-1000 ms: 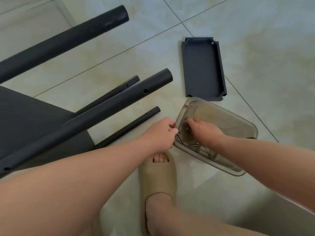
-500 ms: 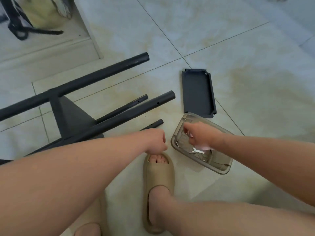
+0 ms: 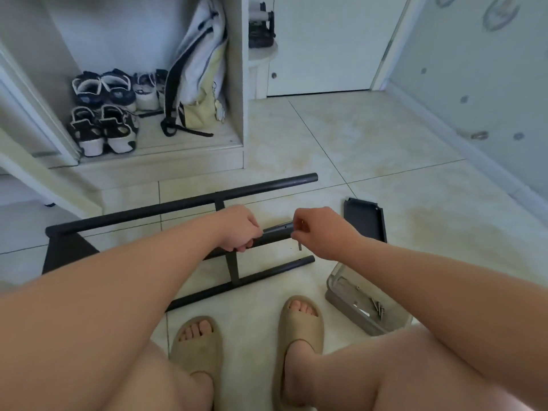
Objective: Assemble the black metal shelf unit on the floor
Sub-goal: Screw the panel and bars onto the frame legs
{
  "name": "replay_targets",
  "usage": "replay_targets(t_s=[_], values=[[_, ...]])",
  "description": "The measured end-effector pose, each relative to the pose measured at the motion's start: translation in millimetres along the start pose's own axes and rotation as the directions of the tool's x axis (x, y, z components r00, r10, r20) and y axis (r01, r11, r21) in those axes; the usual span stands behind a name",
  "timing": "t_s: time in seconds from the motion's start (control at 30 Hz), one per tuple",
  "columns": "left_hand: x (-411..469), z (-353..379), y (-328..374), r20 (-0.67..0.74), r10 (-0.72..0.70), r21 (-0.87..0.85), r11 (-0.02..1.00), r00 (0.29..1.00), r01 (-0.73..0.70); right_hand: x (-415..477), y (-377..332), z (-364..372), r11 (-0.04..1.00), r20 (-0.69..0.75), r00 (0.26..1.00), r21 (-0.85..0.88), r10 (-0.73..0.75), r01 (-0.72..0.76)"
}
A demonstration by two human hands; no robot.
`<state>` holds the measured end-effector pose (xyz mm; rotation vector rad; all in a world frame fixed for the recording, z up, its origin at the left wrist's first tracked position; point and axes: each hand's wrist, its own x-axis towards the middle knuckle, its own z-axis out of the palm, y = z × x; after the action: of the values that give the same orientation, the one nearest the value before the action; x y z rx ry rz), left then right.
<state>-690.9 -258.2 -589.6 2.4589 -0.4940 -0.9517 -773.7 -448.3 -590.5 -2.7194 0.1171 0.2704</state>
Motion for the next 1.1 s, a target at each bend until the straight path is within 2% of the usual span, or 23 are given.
replay_targets(t_s=[0.13,0.2,0.4,0.57,0.77,1.1], values=[[-8,-19,-50,-0.248,-0.086,-0.036,0.996,0.965,0.079,17,-47,10,0.996,0.079,0.993,0.023,-0.082,0.081],[-6,-23,-74,-0.258,-0.156,-0.048,0.988,0.953,0.148,27,-64,20,0.993,0.112,0.987,0.034,-0.117,0.114],[16,-27,-115,-0.105,-0.22,-0.043,0.975,0.97,0.217,60,-87,50,0.991,0.165,0.977,0.023,-0.132,0.13],[39,-23,-107,0.082,-0.218,-0.107,0.968,0.973,0.226,77,-81,50,0.997,0.206,0.976,0.042,-0.077,0.069],[54,-11,-95,0.204,-0.179,-0.184,0.959,0.962,0.218,81,-71,51,0.993,0.288,0.957,0.12,-0.037,0.003],[56,-3,-100,0.201,-0.183,-0.301,0.924,0.962,0.238,77,-67,60,0.993,0.257,0.965,0.114,-0.045,0.016]])
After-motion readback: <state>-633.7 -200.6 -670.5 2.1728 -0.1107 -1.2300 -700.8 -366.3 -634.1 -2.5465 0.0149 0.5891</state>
